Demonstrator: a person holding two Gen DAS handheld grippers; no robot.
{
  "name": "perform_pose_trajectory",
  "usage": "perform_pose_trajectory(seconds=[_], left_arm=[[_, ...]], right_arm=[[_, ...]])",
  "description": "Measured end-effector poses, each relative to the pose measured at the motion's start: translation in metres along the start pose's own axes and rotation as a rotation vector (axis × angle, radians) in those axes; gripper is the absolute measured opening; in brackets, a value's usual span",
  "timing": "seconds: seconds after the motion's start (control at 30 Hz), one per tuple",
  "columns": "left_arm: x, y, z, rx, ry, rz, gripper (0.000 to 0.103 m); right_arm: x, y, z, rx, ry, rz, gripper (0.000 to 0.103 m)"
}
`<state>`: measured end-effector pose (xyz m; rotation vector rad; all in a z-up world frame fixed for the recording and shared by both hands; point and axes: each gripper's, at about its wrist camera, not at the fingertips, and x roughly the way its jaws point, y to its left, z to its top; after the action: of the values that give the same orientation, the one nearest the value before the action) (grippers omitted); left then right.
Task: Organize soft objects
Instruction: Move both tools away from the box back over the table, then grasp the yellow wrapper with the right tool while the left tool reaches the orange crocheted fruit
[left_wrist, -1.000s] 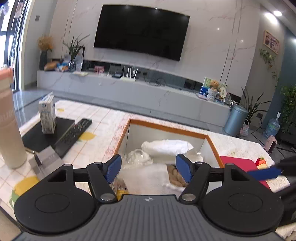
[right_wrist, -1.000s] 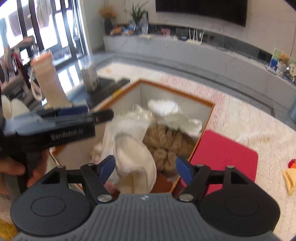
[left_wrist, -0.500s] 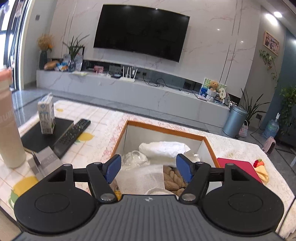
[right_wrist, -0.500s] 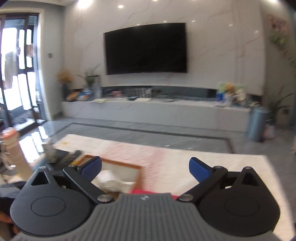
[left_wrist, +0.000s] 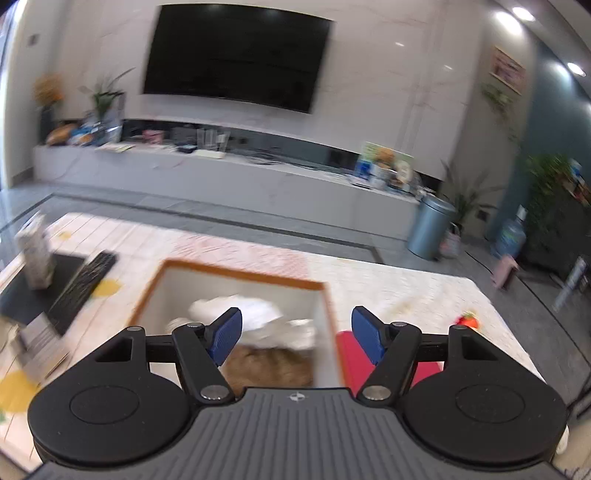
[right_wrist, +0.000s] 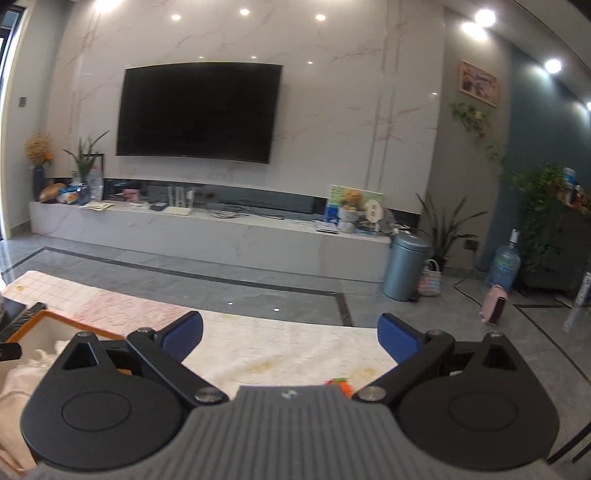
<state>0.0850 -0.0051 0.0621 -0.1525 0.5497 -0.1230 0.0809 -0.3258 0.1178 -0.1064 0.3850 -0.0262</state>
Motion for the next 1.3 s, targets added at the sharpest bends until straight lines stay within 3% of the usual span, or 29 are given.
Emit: perform_pose_trajectory(seconds=[0.17,0.3,0.5,0.63,0.8,0.87,0.93,1.03,1.17,1.2,1.3], left_arm=[[0.021,-0.056,0.023,0.143,0.001,-0.005,0.08],[0.052,-0.105,0.029,0.257,0.048,0.014,0.08],[0.106,-0.17,0.017,0.401,0.129,-0.018,0.08],[0.148,-0.199,0.012,0.441,0.182,-0.019,0.08],[0.212,-0.225,0.022,0.364,0.356,-0.054,0.079],[0.237,-0.236,0.027,0.321,0.399,-0.084,0.079],[0.261,-0.252,0.029,0.318,0.413,-0.103,0.079],[0.293,-0.277,0.022,0.338,0.425,-0.1,0.079],[0.324,-0.303,0.01,0.362,0.412,-0.088,0.079],[0.328,-0.308,0.008,0.367,0.398,-0.09,0.079],[0.341,-0.316,-0.006,0.359,0.417,-0.098,0.079]], right_arm=[[0.019,-0.044,-0.009,0.056,0.014,-0.071,0.1],[0.05,-0.074,-0.03,0.1,0.074,-0.104,0.1],[0.141,-0.106,-0.077,0.207,0.244,-0.102,0.1],[0.2,-0.11,-0.119,0.281,0.35,-0.079,0.099],[0.25,-0.106,-0.158,0.347,0.463,-0.044,0.073],[0.262,-0.104,-0.168,0.341,0.483,-0.024,0.068],[0.271,-0.105,-0.175,0.326,0.483,-0.027,0.066],[0.285,-0.103,-0.18,0.276,0.478,-0.021,0.053],[0.282,-0.102,-0.179,0.215,0.492,0.044,0.012],[0.28,-0.104,-0.177,0.224,0.504,0.059,0.006],[0.272,-0.11,-0.174,0.204,0.528,0.047,0.002]])
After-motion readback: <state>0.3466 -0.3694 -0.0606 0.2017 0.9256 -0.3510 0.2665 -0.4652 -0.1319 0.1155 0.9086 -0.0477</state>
